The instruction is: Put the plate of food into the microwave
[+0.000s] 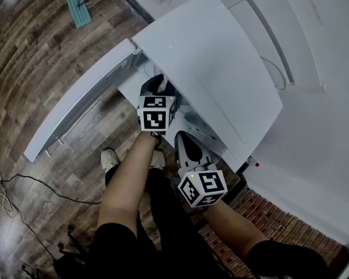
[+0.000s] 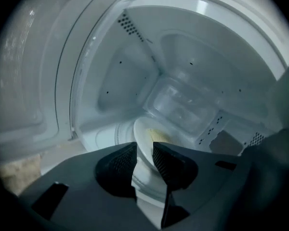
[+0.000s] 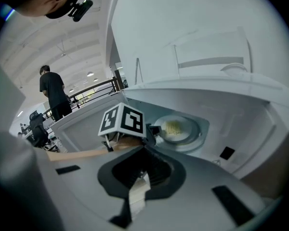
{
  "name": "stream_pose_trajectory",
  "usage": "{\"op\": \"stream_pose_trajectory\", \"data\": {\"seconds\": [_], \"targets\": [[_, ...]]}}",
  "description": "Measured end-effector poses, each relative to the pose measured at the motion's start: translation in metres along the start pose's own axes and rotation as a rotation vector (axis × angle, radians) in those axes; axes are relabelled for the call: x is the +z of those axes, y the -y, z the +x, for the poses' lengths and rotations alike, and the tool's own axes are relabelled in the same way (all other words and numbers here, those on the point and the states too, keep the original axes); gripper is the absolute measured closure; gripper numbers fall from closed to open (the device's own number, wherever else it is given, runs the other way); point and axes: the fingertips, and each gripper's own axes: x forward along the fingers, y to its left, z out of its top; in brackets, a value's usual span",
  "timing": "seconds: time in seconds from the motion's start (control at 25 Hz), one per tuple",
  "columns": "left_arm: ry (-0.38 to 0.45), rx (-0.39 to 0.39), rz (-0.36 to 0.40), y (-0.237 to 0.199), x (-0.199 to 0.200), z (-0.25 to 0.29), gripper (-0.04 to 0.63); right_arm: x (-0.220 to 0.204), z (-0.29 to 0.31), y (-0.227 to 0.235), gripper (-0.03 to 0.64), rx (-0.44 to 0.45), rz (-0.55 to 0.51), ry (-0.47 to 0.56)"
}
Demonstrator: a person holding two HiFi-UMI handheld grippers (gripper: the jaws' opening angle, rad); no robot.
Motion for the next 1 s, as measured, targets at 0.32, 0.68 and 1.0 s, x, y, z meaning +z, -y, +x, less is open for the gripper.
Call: {"op": "stream_pose_trajectory", "data": {"seconds": [0.32,0.68,1.0], "targets": [[0.097,0.095,0.128,-0.017,0.010,-0.007,0.502,0.001,0.007,0.009,0.607,-0.003,-0.001,0.006],[0.036,0.017,0.199,-0.001,0.003,-0.063,0.598,0.010,0.011,0.007,0.607,-0.034,0.034,0.053],[-0.022,0.001,0.199,0.035,0.020,-0.172,0.598,0.046,-0.016,-0.020,0.607,-0.038,0.080,0.121]]}}
